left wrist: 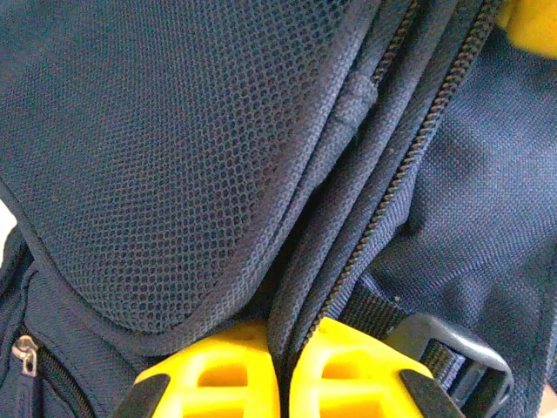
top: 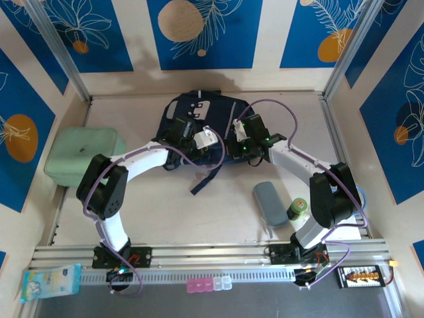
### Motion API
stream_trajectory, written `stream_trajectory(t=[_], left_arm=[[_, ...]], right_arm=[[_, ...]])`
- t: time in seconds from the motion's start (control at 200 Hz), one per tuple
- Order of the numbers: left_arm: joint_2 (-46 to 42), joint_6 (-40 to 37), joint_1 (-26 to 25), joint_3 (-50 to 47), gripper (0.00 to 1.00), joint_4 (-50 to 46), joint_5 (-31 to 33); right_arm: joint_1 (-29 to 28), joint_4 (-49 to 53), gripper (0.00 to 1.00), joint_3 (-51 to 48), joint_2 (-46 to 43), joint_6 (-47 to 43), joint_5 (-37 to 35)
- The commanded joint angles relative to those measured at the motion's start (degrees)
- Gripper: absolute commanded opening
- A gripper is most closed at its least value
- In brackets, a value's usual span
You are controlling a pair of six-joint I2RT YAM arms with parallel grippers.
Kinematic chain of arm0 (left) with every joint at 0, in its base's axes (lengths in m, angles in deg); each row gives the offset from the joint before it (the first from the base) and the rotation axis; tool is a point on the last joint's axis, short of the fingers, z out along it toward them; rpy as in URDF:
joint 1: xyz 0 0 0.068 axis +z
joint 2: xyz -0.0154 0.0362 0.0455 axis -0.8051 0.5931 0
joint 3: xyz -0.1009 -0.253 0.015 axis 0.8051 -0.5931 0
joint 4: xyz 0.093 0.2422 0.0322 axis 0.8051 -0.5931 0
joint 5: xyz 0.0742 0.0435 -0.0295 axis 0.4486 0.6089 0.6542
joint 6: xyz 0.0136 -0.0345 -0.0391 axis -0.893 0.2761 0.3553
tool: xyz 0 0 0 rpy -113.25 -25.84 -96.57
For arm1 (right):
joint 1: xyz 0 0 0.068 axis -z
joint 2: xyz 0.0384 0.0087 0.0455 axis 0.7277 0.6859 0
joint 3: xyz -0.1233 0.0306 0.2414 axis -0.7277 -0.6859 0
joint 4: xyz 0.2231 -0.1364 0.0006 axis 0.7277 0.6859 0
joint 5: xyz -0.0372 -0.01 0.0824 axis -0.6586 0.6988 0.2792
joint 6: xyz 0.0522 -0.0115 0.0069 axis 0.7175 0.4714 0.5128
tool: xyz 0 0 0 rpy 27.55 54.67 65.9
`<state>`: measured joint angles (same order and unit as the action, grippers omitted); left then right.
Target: Pack the student bag
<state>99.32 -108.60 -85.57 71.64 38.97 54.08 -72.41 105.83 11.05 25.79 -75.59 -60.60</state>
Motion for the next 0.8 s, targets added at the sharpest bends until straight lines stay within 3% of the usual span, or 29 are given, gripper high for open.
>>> stream_trajectory(t=[0.0, 0.325, 0.42, 0.47, 0.56, 0.625, 0.795], left_arm=[[-2.26, 1.05, 2.28, -1.29, 0.0, 0.75, 2.64], [-3.41, 1.39, 3.12, -2.12, 0.0, 0.43, 2.01], [-3.63, 1.44, 3.25, -2.48, 0.0, 0.1, 1.66], [-3.63, 1.58, 3.24, -2.57, 0.0, 0.02, 1.58], [-3.32, 2.24, 3.26, -2.1, 0.0, -0.51, 0.56], [-2.75, 3.64, 3.22, -1.3, 0.0, -0.6, 0.24], [-0.77, 9.56, 2.9, 1.78, 0.0, -1.19, -2.13]], right_arm=[[1.88, 8.05, 0.03, 0.83, -2.21, -0.6, -14.24], [5.09, 10.29, 0.05, 2.93, -1.89, 3.01, -19.75], [6.16, 10.13, 0.04, 2.82, -3.12, 2.8, -18.14], [6.14, 9.27, 0.02, 2.32, -4.48, 0.68, -14.94], [5.21, 7.53, 0.01, 1.08, -7.46, -4.65, 0.34], [3.78, 7.87, 0.0, 1.42, -8.35, -4.77, 6.52], [-1.89, 8.48, 0.0, 3.15, -5.32, -0.97, 3.87]])
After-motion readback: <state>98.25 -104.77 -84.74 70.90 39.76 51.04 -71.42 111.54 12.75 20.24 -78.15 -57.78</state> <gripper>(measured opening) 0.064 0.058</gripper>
